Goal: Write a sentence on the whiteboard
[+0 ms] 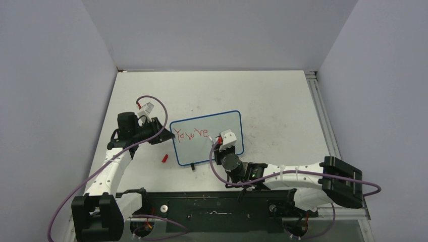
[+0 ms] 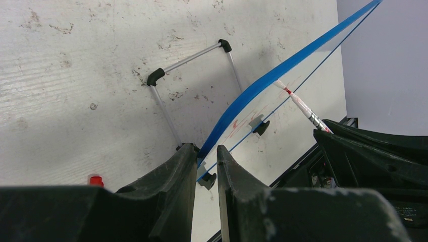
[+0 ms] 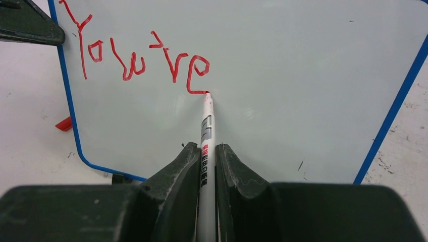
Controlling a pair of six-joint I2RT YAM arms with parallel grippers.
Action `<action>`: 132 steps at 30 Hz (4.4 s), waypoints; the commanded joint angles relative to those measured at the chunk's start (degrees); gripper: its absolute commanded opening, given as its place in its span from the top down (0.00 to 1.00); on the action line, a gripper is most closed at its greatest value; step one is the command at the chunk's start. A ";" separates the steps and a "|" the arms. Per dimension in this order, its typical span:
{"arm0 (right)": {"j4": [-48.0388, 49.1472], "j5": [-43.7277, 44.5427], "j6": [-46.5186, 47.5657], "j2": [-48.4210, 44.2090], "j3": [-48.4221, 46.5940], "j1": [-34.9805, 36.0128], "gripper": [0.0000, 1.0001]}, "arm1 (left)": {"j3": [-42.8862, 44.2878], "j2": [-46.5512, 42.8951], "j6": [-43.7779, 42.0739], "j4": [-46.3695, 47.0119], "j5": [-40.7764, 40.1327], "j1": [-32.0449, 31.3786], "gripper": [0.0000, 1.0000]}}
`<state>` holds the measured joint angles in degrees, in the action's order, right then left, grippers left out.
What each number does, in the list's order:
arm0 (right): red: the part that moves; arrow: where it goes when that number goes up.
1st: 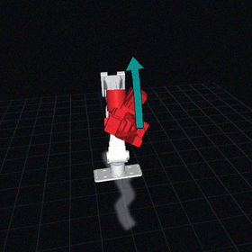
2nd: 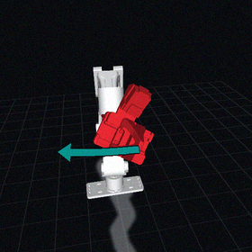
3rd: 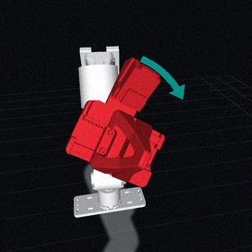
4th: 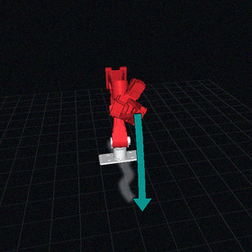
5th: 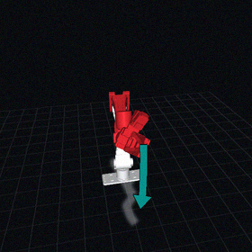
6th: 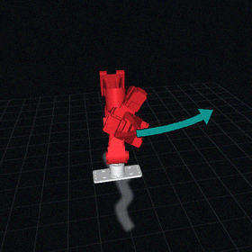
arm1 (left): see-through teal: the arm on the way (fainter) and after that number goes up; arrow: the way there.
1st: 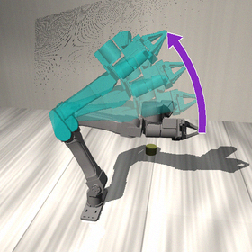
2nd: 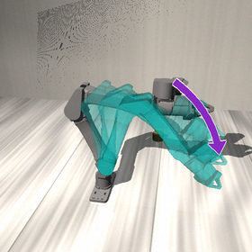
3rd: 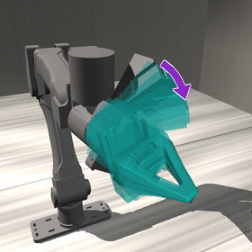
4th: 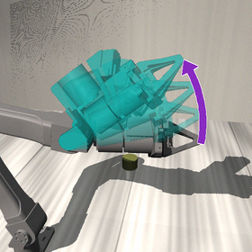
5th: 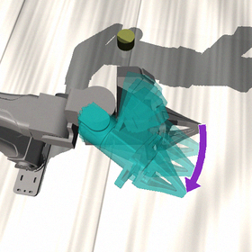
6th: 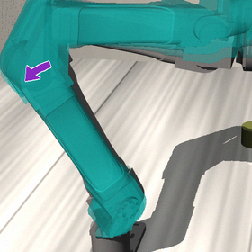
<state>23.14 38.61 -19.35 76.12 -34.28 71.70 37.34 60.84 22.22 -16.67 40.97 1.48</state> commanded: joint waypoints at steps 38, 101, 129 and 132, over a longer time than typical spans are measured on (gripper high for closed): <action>-6.68 -8.16 1.69 -13.45 1.85 -8.78 0.95 | 2.03 -0.11 -0.60 1.02 1.12 -0.44 0.80; -8.24 -7.71 0.08 -17.30 4.32 -9.39 0.95 | 2.03 0.20 -0.65 1.02 1.29 -0.46 0.80; -4.01 -5.96 4.18 -12.85 1.82 -10.37 0.95 | 2.02 0.27 -0.60 1.02 1.24 -0.43 0.80; -3.83 -6.79 4.56 -12.07 1.30 -10.57 0.95 | 2.03 0.25 -0.60 1.02 1.27 -0.45 0.80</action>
<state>16.25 31.11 -16.01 62.92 -30.11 61.80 37.34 61.04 22.20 -16.73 40.99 1.26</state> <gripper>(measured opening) 0.152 0.198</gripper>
